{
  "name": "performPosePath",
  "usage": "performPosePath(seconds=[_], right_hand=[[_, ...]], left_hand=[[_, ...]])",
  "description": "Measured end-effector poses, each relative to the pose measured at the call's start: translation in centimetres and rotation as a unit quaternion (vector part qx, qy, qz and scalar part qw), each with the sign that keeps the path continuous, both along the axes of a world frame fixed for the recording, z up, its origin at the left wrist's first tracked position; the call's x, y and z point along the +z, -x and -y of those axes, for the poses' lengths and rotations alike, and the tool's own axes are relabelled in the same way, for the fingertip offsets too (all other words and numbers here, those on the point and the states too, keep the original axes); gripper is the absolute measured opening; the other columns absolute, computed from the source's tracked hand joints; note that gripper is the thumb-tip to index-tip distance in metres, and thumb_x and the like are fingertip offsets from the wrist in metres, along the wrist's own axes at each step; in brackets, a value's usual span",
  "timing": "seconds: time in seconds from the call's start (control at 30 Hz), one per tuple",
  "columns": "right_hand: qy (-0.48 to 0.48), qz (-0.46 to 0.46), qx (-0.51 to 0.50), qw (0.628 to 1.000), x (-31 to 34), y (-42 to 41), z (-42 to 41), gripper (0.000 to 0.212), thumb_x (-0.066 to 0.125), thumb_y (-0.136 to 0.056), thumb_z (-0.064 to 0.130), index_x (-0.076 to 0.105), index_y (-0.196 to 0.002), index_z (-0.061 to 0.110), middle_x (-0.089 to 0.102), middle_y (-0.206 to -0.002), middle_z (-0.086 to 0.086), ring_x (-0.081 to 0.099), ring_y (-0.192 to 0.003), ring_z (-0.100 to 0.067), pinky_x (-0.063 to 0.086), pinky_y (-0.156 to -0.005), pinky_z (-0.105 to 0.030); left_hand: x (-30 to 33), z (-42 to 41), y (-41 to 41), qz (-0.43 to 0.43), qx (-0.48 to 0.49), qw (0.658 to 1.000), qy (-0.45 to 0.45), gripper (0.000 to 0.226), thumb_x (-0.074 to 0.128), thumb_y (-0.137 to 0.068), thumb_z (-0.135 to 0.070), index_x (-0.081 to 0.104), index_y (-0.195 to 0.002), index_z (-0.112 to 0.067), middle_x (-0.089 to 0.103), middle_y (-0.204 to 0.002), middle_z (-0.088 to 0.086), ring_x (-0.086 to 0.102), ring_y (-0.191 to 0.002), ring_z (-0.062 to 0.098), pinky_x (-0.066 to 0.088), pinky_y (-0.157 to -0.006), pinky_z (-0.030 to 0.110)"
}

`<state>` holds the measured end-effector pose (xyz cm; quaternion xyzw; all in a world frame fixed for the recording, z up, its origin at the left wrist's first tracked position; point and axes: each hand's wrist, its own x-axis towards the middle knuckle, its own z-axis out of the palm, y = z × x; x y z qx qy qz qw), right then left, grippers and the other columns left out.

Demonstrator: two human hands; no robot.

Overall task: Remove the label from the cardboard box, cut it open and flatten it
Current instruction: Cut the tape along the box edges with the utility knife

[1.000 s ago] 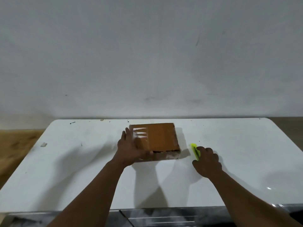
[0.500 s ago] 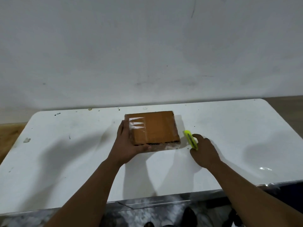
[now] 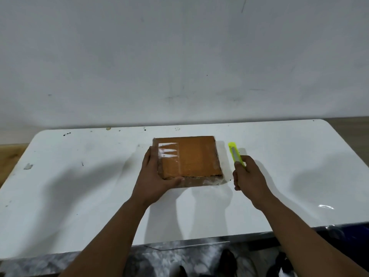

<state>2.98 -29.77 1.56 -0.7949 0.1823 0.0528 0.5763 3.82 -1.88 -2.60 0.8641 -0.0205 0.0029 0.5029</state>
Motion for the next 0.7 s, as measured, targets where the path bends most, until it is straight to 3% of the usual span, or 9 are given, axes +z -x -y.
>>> performPosePath(seconds=[0.17,0.3,0.43,0.53,0.7], right_hand=[[-0.058,-0.004,0.019,0.998,1.5,-1.2,-0.5,0.022,0.037,-0.089,0.008,0.053,-0.102,0.013,0.048,-0.082,-0.013,0.05,-0.067,-0.023,0.059,-0.065,-0.04],[-0.053,0.012,0.041,0.998,1.3,-1.7,-0.8,0.046,0.035,-0.095,0.007,0.041,-0.126,0.04,0.052,-0.079,-0.005,0.051,-0.064,-0.019,0.055,-0.068,-0.038],[0.078,0.063,0.019,0.995,0.1,-1.9,-0.6,0.017,0.034,-0.099,0.024,0.05,-0.095,0.028,0.048,-0.067,0.002,0.047,-0.061,-0.022,0.044,-0.059,-0.04],[0.129,0.083,-0.014,0.988,0.1,-1.9,-0.8,0.017,0.038,-0.101,0.037,0.052,-0.098,0.027,0.053,-0.067,0.0,0.049,-0.059,-0.021,0.045,-0.058,-0.041],[0.145,0.09,-0.038,0.985,0.6,-2.0,-1.0,0.021,0.041,-0.1,0.042,0.052,-0.095,0.024,0.057,-0.069,-0.004,0.052,-0.059,-0.023,0.05,-0.061,-0.046]], left_hand=[[0.2,0.2,0.1,0.009,0.004,1.0,-0.001,0.135,0.095,-0.061,-0.05,0.003,-0.16,-0.049,0.032,-0.154,-0.021,0.04,-0.136,-0.003,0.044,-0.104,0.026],[0.1,0.1,0.1,0.005,0.0,1.0,-0.006,0.134,0.093,-0.06,-0.055,0.004,-0.16,-0.048,0.03,-0.156,-0.019,0.041,-0.137,0.004,0.046,-0.105,0.03],[0.3,0.2,0.1,0.006,0.002,1.0,-0.004,0.132,0.092,-0.061,-0.057,0.006,-0.161,-0.046,0.031,-0.156,-0.019,0.041,-0.137,0.004,0.045,-0.106,0.031],[0.3,0.2,0.2,0.005,0.006,1.0,-0.005,0.132,0.093,-0.061,-0.056,0.006,-0.16,-0.047,0.031,-0.155,-0.02,0.041,-0.138,0.004,0.045,-0.106,0.031],[0.2,0.2,0.2,0.002,0.009,1.0,-0.009,0.135,0.092,-0.06,-0.059,0.002,-0.16,-0.049,0.03,-0.157,-0.019,0.041,-0.141,0.008,0.048,-0.109,0.038]])
